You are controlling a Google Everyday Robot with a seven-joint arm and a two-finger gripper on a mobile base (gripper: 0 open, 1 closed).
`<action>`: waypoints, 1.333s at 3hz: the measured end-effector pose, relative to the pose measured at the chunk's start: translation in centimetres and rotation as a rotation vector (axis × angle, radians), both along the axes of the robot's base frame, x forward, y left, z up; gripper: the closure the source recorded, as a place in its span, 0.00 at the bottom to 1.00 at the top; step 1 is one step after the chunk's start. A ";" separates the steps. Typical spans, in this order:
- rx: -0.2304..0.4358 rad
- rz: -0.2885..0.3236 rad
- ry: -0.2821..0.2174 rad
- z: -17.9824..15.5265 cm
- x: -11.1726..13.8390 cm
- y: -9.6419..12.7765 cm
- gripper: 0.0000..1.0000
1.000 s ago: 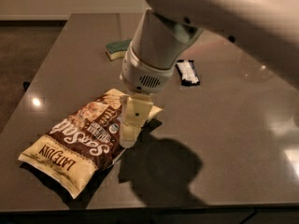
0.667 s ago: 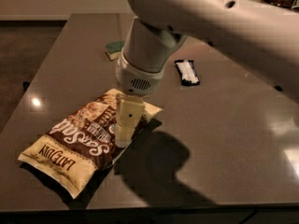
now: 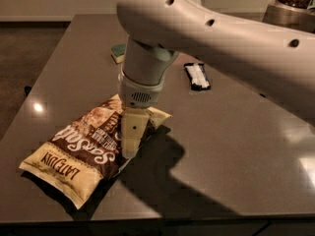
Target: Pick brown chip bag
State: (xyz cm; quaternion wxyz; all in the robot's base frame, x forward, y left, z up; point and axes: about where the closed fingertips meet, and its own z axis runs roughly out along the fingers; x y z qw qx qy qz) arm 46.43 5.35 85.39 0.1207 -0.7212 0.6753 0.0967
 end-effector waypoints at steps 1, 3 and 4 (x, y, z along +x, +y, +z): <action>-0.018 0.016 0.053 -0.4 0.3 -0.2 0.23; 0.101 0.009 0.101 3.2 1.0 -1.0 0.69; 0.209 0.001 0.129 6.0 1.4 -1.7 0.92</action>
Offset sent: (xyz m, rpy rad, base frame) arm 0.0112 -0.0100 0.0207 0.0441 0.1178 0.0041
